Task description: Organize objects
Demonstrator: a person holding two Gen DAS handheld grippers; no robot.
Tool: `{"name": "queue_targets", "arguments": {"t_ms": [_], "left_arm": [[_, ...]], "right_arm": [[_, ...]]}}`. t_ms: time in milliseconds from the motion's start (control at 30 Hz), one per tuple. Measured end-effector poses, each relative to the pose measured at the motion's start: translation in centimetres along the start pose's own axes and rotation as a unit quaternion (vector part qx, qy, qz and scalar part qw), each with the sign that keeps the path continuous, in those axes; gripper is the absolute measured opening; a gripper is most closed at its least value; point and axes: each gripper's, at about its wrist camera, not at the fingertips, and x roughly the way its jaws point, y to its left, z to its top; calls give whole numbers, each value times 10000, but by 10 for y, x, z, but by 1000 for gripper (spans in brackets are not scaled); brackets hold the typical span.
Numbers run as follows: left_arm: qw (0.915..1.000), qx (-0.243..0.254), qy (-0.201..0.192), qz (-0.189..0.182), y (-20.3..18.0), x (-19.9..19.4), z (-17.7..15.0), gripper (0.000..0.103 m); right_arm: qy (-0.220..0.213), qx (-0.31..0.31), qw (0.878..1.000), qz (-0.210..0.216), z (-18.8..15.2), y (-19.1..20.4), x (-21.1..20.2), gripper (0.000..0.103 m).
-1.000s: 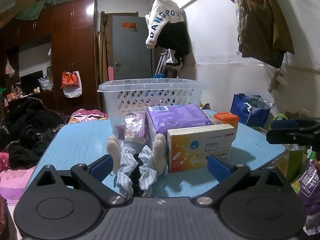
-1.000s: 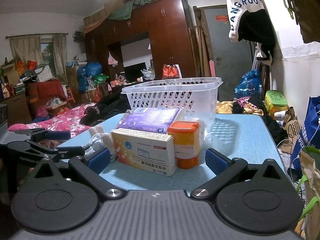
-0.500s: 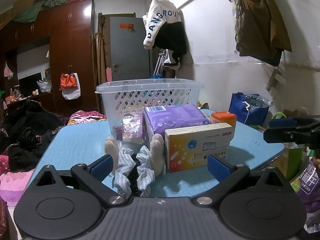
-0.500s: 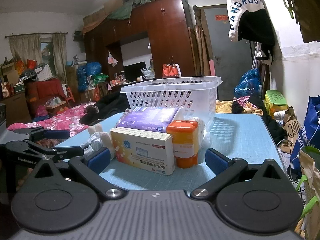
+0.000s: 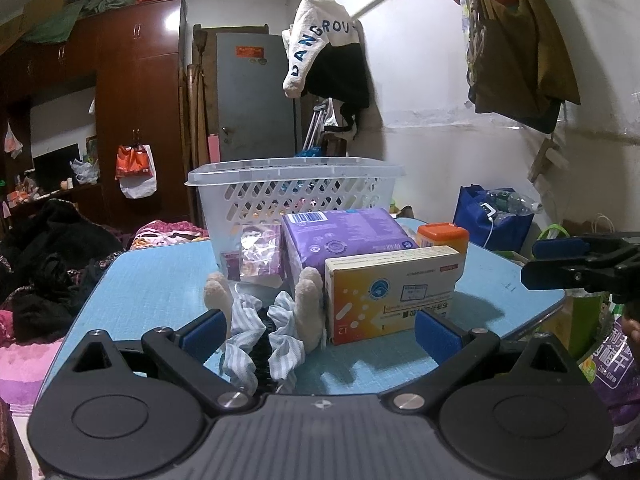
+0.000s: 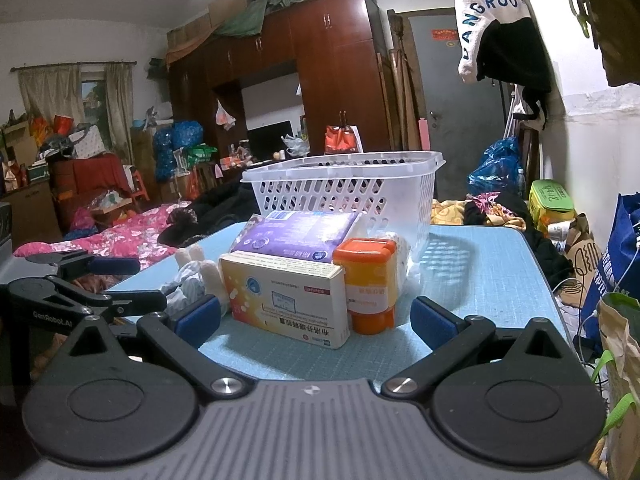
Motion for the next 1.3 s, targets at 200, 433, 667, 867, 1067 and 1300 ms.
{"name": "queue_targets", "arguments": {"t_ms": [200,433,667,867,1067,1300], "left_arm": [[10000,-16,2,-29,0,0,0,101],[10000,-17,5,-38,-1,1,0,101],[9999,-40,49,-152,-2,2,0,101],[9998,-18,66,-189,-1,1,-2,101],[9998,-34,79,-194,0,2,-1,101],[9998,-45,80,-174,0,2,-1,101]], "right_arm": [[22,-11,10000,0,0,1,1,103],[29,-23,10000,-1,-1,2,2,103],[54,-44,10000,-10,-1,2,3,103],[55,-51,10000,-23,-2,2,3,103],[63,-54,10000,-22,-2,2,3,103],[64,-51,10000,-24,-2,2,4,103]]}}
